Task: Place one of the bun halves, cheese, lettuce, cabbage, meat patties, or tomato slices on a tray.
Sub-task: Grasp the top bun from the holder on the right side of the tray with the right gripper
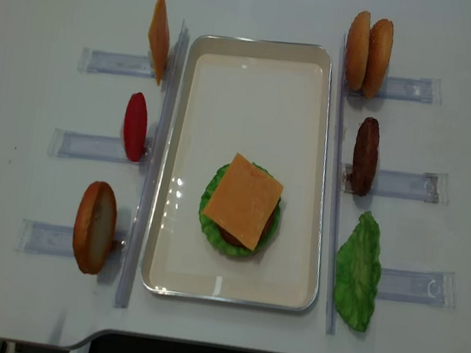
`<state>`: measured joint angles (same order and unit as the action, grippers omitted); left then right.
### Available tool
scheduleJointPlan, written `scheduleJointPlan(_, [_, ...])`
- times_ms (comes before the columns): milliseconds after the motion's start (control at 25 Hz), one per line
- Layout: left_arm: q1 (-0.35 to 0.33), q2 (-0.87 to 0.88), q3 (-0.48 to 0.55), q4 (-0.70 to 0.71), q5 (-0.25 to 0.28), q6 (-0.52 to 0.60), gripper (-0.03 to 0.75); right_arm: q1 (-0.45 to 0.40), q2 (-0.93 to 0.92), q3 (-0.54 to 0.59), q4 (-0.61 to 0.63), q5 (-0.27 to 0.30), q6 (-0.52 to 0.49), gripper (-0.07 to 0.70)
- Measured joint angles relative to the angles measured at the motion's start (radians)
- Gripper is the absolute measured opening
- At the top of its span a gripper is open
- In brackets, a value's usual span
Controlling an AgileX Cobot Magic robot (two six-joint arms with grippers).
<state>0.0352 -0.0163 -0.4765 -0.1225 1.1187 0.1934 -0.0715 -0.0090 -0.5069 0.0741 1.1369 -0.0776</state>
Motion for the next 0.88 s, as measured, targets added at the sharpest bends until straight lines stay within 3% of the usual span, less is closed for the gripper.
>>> scheduleJointPlan(560, [0.0,0.0,0.0,0.0,0.0,0.0,0.409,0.0,0.0,0.0,0.018,0.0,-0.002,0.363])
scheduleJointPlan(880, [0.0,0.0,0.0,0.0,0.0,0.0,0.409,0.0,0.088,-0.019,0.053,-0.048,-0.002,0.363])
